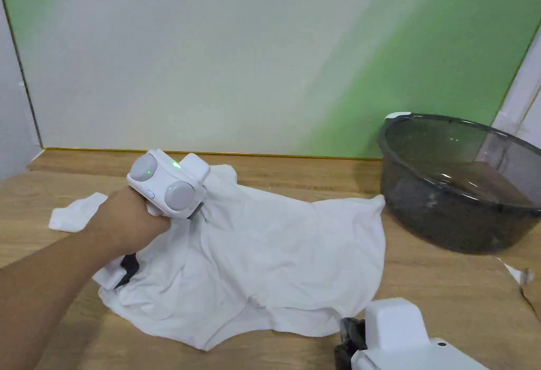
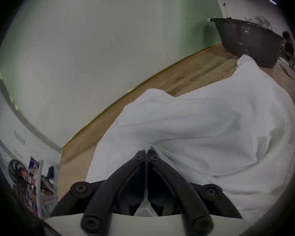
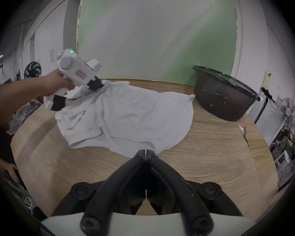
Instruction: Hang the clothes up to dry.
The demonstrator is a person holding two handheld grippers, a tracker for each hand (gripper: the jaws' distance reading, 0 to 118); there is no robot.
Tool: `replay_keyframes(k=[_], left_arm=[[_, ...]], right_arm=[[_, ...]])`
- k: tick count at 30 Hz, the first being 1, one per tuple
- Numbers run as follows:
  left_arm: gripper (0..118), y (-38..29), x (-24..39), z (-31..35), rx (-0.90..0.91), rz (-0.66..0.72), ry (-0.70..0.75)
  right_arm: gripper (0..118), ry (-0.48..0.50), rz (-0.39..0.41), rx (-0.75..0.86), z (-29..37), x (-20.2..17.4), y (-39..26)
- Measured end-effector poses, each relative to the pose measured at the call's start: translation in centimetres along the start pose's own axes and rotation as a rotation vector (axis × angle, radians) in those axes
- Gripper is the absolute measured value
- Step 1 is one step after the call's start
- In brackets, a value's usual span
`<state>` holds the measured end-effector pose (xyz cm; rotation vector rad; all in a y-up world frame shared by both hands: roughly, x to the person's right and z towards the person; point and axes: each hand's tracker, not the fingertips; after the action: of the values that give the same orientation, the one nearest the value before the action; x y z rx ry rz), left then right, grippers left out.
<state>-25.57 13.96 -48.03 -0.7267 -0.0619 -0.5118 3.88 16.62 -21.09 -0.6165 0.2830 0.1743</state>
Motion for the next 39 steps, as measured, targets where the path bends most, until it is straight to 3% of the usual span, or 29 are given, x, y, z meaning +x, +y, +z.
replay_keyframes(k=[5,6,8,9,10,13,16,19,21,26,28,30,33,39], left_arm=[[2,4.0,1.8,-1.5,0.042,-0.061,0.012],[14,4.3,1.8,-1.4,0.057,-0.056,0.005],[87,4.2,1.5,-0.2,0.094,-0.037,0.012],[112,4.0,1.0,0.4,0.124,-0.006,0.076],[118,3.5,0.2,1.4,0.166,0.016,0.1],[118,1.1,-2.7,5.3,0.251,0.145,0.167],[118,-2.7,-5.1,10.7,0.318,0.368,0.211],[118,-7.1,-4.7,16.8,0.397,0.565,0.235],[118,-9.6,-3.4,19.4,0.437,0.609,0.264],[117,-15.5,0.3,21.9,0.419,0.736,0.268],[109,-16.9,1.9,22.3,0.413,0.734,0.272],[82,-17.8,3.4,23.2,0.404,0.71,0.256],[1,-18.2,5.5,24.5,0.415,0.59,0.255],[0,-18.8,6.9,25.5,0.433,0.567,0.226]], right_arm=[[2,-0.058,-0.017,-0.001,0.2,1.2,-0.2],[2,-0.065,-0.024,-0.005,0.0,1.4,-0.3],[2,-0.071,-0.031,-0.012,-0.3,1.8,-0.3],[2,-0.073,-0.032,-0.013,-0.5,1.8,-0.4],[2,-0.073,-0.032,-0.013,-0.6,1.8,-0.3],[2,-0.06,-0.025,-0.005,-1.1,1.5,0.0],[2,-0.039,-0.019,0.021,-1.9,1.1,1.1],[2,-0.042,-0.023,0.068,-2.9,0.7,2.7],[2,-0.055,-0.033,0.108,-3.4,0.5,3.8],[2,-0.057,-0.048,0.163,-3.1,0.0,4.7],[2,-0.054,-0.037,0.18,-2.8,-0.2,4.0],[2,-0.056,-0.035,0.181,-2.8,-0.4,3.2],[2,-0.043,-0.044,0.171,-3.2,-0.7,2.6],[2,-0.017,-0.024,0.146,-3.6,-1.2,2.0]])
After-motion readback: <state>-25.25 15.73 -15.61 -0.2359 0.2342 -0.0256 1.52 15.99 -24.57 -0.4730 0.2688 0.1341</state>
